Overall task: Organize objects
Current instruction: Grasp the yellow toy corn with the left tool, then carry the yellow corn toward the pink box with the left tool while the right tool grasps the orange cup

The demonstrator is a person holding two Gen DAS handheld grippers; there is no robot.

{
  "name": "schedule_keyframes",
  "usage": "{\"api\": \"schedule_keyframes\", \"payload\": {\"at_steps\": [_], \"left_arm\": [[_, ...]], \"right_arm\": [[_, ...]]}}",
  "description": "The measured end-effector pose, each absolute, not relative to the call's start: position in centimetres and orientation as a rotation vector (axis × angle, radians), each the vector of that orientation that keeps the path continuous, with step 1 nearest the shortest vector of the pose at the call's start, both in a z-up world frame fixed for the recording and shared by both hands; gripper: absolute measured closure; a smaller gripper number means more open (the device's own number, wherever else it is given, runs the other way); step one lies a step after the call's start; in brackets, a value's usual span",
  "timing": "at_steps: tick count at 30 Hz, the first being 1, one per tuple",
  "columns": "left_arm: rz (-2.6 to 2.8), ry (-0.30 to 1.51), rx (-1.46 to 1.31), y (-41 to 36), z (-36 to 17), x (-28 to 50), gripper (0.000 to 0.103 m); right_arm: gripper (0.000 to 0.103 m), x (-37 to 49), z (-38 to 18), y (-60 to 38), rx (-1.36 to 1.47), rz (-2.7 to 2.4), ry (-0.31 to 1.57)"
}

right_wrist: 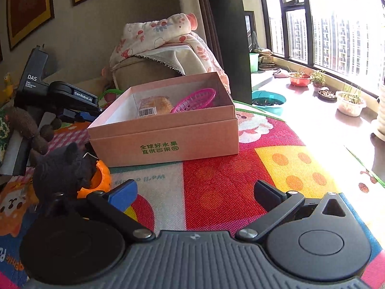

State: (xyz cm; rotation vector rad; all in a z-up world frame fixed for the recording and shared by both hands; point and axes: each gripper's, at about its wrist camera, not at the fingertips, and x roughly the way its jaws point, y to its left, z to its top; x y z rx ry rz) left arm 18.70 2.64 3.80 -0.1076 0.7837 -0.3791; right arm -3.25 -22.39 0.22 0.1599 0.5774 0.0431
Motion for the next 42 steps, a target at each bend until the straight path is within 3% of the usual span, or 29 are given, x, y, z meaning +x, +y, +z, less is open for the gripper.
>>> {"api": "schedule_keyframes", "payload": {"at_steps": [8, 15, 20, 27, 30, 38, 42], "left_arm": [[-0.424, 0.618, -0.218, 8.3, 8.0, 6.1, 0.074], [-0.22, 0.633, -0.282, 13.9, 6.5, -3.7, 0.074], [-0.176, 0.633, -0.357, 16.6, 4.9, -5.6, 0.074], [-0.13, 0.566, -0.38, 19.1, 4.6, -7.0, 0.074], [-0.175, 0.57, -0.391, 19.1, 4.3, -7.9, 0.074], [-0.324, 0.612, -0.37, 15.9, 3.2, -8.6, 0.074], [-0.355, 0.624, -0.351, 14.7, 3.2, -8.7, 0.074]], "right_arm": [[0.0, -3.2, 0.2, -22.0, 0.137, 0.038, 0.582], [0.0, -5.0, 1.5, -16.8, 0.005, 0.171, 0.566], [0.0, -7.6, 3.5, -8.6, -0.217, 0.32, 0.442], [0.001, -6.5, 4.1, -2.5, -0.282, 0.435, 0.482], [0.001, -5.5, 3.3, -3.2, -0.341, 0.286, 0.435], [0.0, -3.2, 1.2, -7.7, -0.423, 0.315, 0.572], [0.001, -2.6, 2.3, -10.5, -0.318, 0.409, 0.62]]}}
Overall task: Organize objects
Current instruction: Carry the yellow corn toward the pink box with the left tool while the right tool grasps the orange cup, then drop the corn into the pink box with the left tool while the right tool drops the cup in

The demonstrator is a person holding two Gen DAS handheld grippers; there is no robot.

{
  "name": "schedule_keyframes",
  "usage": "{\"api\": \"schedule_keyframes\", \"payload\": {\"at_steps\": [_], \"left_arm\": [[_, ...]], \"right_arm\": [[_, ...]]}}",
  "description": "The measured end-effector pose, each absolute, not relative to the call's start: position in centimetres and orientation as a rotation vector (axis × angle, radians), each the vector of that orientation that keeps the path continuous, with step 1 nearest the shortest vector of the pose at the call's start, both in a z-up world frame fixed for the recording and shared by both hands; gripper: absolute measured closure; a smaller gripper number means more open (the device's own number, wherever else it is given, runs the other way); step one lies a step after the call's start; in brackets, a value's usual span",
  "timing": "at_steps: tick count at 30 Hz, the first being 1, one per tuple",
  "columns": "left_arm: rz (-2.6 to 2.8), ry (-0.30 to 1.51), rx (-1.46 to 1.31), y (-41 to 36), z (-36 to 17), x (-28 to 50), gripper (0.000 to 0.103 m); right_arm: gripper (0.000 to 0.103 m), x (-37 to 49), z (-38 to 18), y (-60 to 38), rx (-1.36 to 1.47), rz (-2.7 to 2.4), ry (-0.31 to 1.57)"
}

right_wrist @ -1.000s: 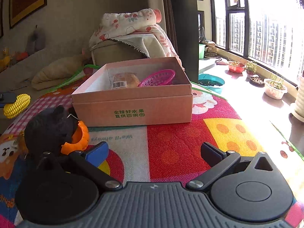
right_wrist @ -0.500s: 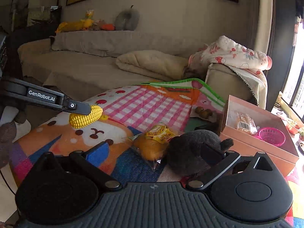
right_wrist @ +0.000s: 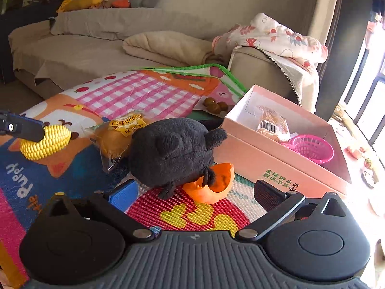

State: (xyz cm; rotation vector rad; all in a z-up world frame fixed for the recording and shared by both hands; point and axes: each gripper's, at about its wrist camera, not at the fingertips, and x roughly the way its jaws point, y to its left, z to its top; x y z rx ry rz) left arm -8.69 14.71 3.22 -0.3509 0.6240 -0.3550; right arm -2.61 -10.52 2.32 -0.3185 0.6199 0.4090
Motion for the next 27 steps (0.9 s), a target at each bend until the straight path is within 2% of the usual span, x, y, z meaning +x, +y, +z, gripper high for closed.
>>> {"api": "schedule_keyframes", "payload": {"at_steps": [8, 16, 18, 19, 20, 27], "left_arm": [[-0.429, 0.681, -0.333, 11.7, 2.7, -7.4, 0.074], [-0.435, 0.726, -0.293, 9.8, 2.3, -7.0, 0.074], [-0.417, 0.73, -0.291, 9.9, 2.4, -7.2, 0.074], [-0.412, 0.73, -0.288, 10.0, 2.5, -7.3, 0.074], [-0.41, 0.729, -0.284, 10.0, 2.6, -7.5, 0.074], [-0.46, 0.766, -0.206, 7.4, 2.9, -7.8, 0.074]], "right_arm": [[0.016, 0.5, 1.7, -13.0, -0.25, 0.273, 0.652], [0.019, 1.4, -0.3, -8.9, -0.281, 0.417, 0.669], [0.025, 1.5, 0.0, -8.9, -0.268, 0.418, 0.677], [0.035, 1.5, 0.1, -9.1, -0.261, 0.418, 0.68], [0.053, 1.5, 0.1, -9.4, -0.256, 0.411, 0.686], [0.052, -2.9, 1.8, -13.3, -0.215, 0.334, 0.678]]}}
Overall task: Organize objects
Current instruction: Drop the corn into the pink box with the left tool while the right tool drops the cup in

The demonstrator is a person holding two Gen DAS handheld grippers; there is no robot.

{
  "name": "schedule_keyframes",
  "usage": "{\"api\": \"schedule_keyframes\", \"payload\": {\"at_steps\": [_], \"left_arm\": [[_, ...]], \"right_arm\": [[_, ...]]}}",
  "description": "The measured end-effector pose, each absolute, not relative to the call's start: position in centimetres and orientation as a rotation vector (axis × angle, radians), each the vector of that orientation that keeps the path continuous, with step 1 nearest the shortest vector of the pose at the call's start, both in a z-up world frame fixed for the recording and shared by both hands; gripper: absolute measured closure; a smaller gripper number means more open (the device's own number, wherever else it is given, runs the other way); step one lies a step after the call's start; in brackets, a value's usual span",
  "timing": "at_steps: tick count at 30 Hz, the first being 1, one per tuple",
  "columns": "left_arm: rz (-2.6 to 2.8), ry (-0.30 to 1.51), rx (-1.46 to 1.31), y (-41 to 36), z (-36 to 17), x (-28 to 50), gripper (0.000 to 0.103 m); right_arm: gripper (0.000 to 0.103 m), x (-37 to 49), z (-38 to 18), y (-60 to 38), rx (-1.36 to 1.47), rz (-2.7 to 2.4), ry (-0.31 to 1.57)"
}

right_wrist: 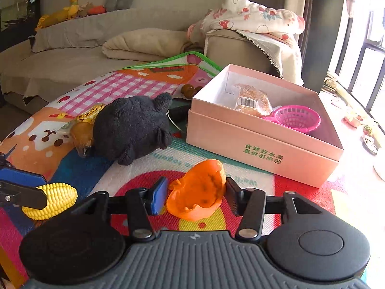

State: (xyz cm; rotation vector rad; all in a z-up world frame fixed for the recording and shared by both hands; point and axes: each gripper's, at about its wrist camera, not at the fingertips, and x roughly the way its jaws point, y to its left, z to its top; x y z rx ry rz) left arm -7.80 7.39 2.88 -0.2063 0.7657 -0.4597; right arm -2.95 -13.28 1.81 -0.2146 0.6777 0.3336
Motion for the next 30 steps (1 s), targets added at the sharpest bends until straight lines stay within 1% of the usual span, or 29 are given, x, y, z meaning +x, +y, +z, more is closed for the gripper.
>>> {"api": "schedule_keyframes", "payload": {"at_steps": [3, 5, 8, 13, 16, 20, 22, 24, 27, 30], "left_arm": [[-0.507, 0.787, -0.182, 5.5, 3.0, -7.6, 0.074], [-0.527, 0.768, -0.174, 4.4, 4.0, -6.9, 0.074], [-0.538, 0.691, -0.136, 2.6, 6.8, -4.8, 0.074], [-0.519, 0.55, -0.053, -2.0, 12.9, 1.2, 0.074], [-0.478, 0.5, -0.05, -4.8, 14.6, 5.1, 0.074], [-0.422, 0.499, -0.132, -7.1, 13.7, 9.8, 0.074], [-0.413, 0.558, -0.133, -8.1, 12.0, 11.4, 0.074], [-0.39, 0.642, -0.053, -9.4, 9.7, 12.8, 0.073], [-0.333, 0.647, 0.023, -9.9, 7.6, 12.8, 0.073], [-0.32, 0.626, -0.058, -8.3, 7.6, 12.4, 0.073]], "right_arm": [[0.052, -5.9, 2.9, -15.7, -0.199, 0.286, 0.646], [0.052, -7.4, 3.5, -17.2, -0.186, 0.236, 0.615], [0.052, -9.2, 4.6, -19.0, -0.179, 0.168, 0.556], [0.052, -10.9, 6.1, -21.2, -0.129, 0.135, 0.479], [0.052, -11.4, 6.4, -22.3, -0.085, 0.128, 0.459], [0.052, -11.8, 5.9, -23.6, -0.046, 0.114, 0.453], [0.052, -12.1, 5.5, -24.3, -0.028, 0.107, 0.456], [0.052, -12.0, 5.1, -24.9, -0.016, 0.096, 0.459], [0.052, -12.0, 4.8, -25.6, -0.003, 0.083, 0.463], [0.052, -11.8, 4.5, -25.9, 0.009, 0.079, 0.471]]}}
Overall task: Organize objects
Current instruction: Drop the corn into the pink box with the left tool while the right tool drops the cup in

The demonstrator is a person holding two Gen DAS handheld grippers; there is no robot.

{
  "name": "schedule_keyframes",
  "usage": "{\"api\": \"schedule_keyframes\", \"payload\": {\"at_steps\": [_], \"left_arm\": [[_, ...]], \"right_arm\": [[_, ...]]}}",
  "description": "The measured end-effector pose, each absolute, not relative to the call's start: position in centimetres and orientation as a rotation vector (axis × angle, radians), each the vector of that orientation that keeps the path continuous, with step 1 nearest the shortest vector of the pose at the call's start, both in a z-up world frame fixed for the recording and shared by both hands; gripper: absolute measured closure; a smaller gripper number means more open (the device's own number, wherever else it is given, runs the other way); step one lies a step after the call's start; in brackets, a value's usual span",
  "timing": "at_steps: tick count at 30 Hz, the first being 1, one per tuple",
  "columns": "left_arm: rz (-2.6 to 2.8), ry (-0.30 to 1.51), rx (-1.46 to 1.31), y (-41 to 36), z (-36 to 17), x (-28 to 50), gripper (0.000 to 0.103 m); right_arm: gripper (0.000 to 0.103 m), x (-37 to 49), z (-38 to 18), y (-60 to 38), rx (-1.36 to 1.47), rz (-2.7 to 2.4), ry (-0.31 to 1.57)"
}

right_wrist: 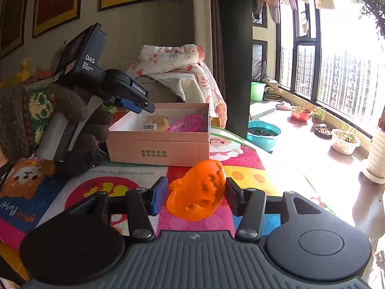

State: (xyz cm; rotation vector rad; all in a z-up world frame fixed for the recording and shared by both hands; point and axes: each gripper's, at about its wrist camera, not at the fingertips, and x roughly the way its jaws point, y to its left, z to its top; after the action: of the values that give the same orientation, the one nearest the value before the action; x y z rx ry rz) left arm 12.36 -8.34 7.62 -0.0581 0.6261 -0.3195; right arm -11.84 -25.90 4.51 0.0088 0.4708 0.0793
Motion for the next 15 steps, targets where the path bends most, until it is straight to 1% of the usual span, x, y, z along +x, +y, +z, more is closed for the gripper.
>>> {"api": "schedule_keyframes", "payload": {"at_steps": [3, 8, 11, 15], "left_arm": [[-0.335, 0.604, -0.11, -6.5, 8.4, 10.7, 0.073], [-0.423, 0.57, -0.107, -3.8, 9.0, 4.8, 0.073], [-0.466, 0.563, -0.08, -1.9, 8.2, 0.8, 0.073], [-0.469, 0.592, -0.021, -0.2, 6.1, -2.1, 0.073]], "right_arm": [[0.052, -11.5, 4.4, -25.9, 0.013, 0.08, 0.48], [0.052, -10.1, 4.8, -25.5, 0.018, 0.086, 0.503], [0.052, -8.4, 5.9, -25.2, 0.015, 0.095, 0.509], [0.052, -4.6, 8.7, -25.2, 0.005, 0.111, 0.493]]}}
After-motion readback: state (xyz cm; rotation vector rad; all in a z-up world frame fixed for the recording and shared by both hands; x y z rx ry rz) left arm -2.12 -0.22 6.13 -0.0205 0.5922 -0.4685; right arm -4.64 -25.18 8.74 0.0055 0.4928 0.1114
